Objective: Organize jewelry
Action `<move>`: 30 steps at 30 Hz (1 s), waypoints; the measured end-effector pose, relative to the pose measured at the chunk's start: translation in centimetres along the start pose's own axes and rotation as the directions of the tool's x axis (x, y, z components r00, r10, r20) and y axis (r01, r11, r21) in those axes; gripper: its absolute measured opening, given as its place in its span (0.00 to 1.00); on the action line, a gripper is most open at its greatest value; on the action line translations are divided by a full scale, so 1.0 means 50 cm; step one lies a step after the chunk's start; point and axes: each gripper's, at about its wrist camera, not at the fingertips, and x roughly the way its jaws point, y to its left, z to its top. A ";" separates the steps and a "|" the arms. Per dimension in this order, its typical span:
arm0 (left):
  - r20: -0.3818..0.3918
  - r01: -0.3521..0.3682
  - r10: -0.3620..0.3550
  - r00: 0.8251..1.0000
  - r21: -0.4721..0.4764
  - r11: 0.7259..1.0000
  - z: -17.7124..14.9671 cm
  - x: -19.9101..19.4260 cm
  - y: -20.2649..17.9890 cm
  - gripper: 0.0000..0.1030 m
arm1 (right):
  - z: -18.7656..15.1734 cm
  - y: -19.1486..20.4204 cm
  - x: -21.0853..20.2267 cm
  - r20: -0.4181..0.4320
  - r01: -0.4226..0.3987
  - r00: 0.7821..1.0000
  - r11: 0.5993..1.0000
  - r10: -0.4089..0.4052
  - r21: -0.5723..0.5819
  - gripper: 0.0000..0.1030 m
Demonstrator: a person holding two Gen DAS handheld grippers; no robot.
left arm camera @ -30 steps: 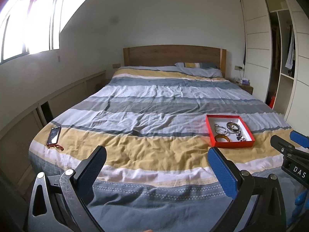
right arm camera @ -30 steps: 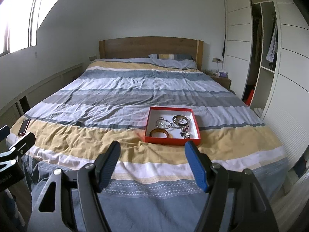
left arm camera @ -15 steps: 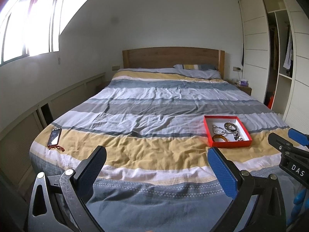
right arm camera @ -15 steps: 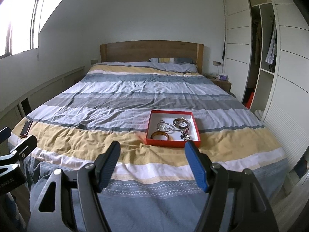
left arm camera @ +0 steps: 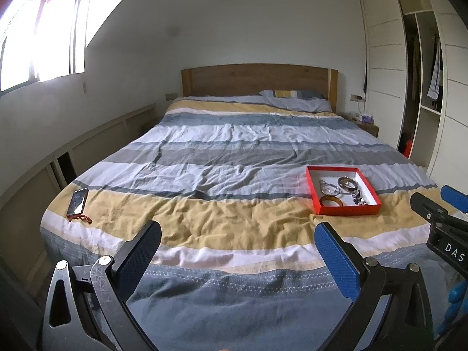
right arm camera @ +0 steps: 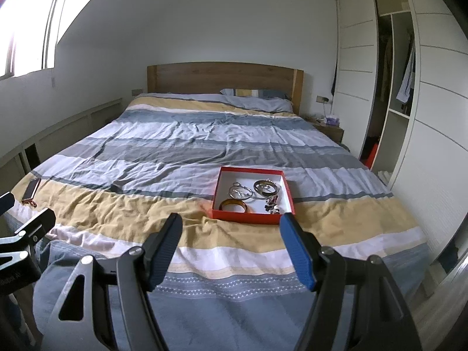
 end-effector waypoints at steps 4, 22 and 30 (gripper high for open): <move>-0.023 0.005 -0.005 1.000 -0.001 1.000 -0.003 0.021 0.004 0.99 | -0.002 0.007 0.014 -0.007 -0.001 1.000 1.000 0.001 -0.011 0.66; -0.069 0.010 -0.008 0.998 0.034 0.999 -0.013 0.089 -0.018 0.99 | -0.019 -0.025 0.082 -0.053 0.033 0.998 0.999 -0.032 0.013 0.66; -0.095 0.025 -0.022 0.995 0.031 0.999 -0.017 0.114 -0.019 0.99 | -0.020 -0.031 0.092 -0.048 0.042 0.998 0.999 -0.041 0.013 0.66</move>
